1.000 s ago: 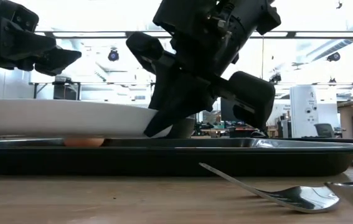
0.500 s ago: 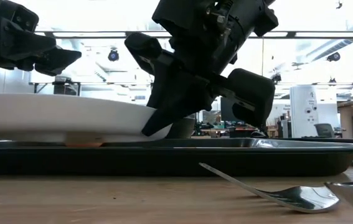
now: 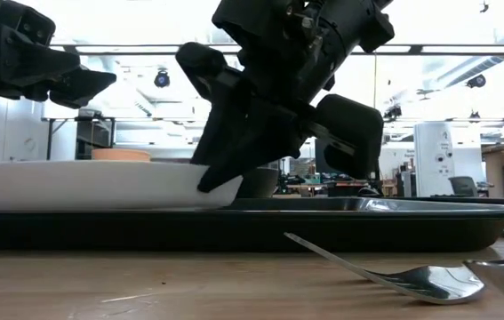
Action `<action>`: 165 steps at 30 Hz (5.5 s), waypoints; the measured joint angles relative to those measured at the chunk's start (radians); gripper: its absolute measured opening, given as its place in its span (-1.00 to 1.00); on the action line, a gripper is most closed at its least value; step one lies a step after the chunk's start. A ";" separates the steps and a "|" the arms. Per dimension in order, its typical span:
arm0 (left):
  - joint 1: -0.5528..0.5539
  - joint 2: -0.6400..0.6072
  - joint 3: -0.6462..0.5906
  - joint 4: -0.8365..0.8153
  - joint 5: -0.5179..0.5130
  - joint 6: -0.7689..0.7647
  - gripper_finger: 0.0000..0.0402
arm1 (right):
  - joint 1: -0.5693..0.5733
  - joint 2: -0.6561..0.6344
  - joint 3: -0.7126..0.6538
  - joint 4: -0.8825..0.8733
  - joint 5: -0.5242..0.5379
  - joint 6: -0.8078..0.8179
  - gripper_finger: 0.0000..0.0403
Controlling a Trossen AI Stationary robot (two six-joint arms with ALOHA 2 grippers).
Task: Set up tray
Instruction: Put the white plate on the left side of the black tray, then put the black bowl on top of the white plate on the black tray
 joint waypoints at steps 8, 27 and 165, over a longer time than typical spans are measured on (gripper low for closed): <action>0.000 0.000 0.000 0.000 0.000 0.000 0.39 | 0.001 0.000 0.000 0.010 0.001 0.008 -0.53; 0.000 0.000 0.000 0.000 0.000 0.000 0.39 | 0.003 -0.045 0.000 -0.061 0.107 0.108 -0.29; -0.001 0.002 0.000 -0.016 0.000 0.000 0.39 | -0.230 -0.277 -0.004 -0.246 -0.417 0.108 -0.96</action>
